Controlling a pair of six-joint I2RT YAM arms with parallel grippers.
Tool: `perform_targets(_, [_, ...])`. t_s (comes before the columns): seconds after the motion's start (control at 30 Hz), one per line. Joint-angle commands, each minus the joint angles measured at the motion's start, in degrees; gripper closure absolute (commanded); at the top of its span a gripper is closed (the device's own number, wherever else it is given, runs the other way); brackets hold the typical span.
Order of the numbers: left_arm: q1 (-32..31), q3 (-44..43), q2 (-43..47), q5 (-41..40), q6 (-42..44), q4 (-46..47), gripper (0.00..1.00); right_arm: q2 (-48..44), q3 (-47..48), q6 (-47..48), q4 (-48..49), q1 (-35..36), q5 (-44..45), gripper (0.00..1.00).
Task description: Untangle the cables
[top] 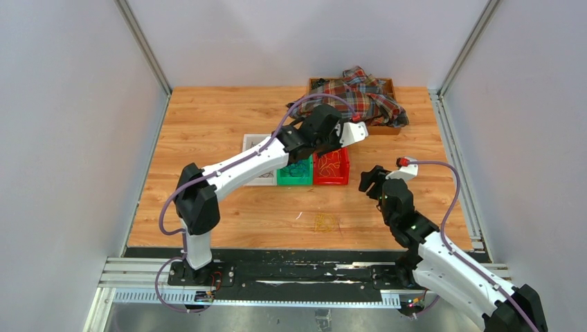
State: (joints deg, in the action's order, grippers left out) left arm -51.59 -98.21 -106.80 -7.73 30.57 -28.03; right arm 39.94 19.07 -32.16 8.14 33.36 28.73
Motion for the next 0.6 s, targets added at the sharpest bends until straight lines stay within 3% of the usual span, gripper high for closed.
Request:
perform_targets(0.0, [-0.6, -1.8, -1.7, 2.1, -2.8, 0.0, 1.0, -0.6, -0.8, -1.2, -1.3, -1.2, 1.5, 0.4])
perform_targets(0.57, [-0.5, -3.9, -13.6, 0.5, 1.8, 12.6, 1.0, -2.0, -1.8, -0.9, -1.9, -3.2, -0.2, 0.41])
